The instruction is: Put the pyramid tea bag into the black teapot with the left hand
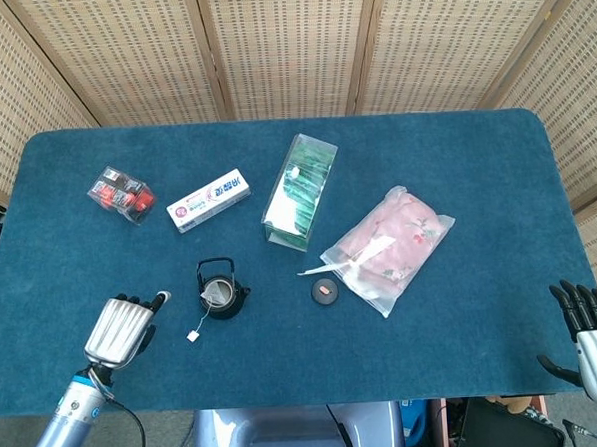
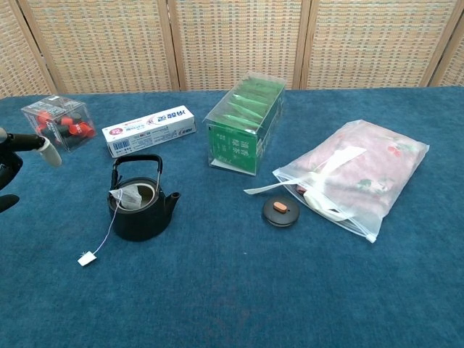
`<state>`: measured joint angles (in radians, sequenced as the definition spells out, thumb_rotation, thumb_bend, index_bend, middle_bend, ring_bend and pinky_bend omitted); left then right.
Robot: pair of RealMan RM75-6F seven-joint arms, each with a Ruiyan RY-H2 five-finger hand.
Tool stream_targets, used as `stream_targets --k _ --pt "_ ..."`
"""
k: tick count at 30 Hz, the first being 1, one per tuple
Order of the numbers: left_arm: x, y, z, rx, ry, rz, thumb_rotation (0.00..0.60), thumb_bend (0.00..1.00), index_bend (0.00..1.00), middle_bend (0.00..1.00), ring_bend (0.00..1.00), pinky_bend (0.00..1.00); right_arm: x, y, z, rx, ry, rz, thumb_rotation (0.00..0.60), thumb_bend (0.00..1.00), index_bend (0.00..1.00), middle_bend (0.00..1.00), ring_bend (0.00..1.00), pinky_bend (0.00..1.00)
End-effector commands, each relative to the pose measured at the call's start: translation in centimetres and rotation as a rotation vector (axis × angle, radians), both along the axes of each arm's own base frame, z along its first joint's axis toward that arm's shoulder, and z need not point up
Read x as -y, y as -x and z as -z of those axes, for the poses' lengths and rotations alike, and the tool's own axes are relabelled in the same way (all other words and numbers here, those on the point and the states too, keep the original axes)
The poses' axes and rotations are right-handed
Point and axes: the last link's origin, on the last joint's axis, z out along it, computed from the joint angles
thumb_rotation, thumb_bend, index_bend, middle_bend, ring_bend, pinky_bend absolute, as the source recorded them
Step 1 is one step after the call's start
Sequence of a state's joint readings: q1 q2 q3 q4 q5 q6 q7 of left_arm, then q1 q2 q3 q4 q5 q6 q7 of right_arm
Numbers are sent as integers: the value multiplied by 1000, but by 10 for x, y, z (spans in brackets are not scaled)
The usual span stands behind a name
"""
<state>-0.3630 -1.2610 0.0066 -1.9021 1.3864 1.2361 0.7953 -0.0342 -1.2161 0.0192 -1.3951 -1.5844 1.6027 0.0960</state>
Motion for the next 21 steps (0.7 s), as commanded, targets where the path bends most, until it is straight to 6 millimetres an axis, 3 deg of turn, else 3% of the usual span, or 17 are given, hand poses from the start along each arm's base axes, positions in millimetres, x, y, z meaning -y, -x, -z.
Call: stream_targets --k 1,5,21 --pt "-1 -4 1 -61 54 -4 600 610 201 760 650 626 -1 0 0 1 0 1 600 71 91 138 0 84" --pt "-3 -8 6 -87 100 -23 600 685 158 774 665 629 -1 1 0 1 0 1 600 71 91 138 0 84" --pt "-21 -28 39 -96 205 -49 600 696 136 782 672 631 -4 4 -2 2 8 13 600 71 91 138 0 84"
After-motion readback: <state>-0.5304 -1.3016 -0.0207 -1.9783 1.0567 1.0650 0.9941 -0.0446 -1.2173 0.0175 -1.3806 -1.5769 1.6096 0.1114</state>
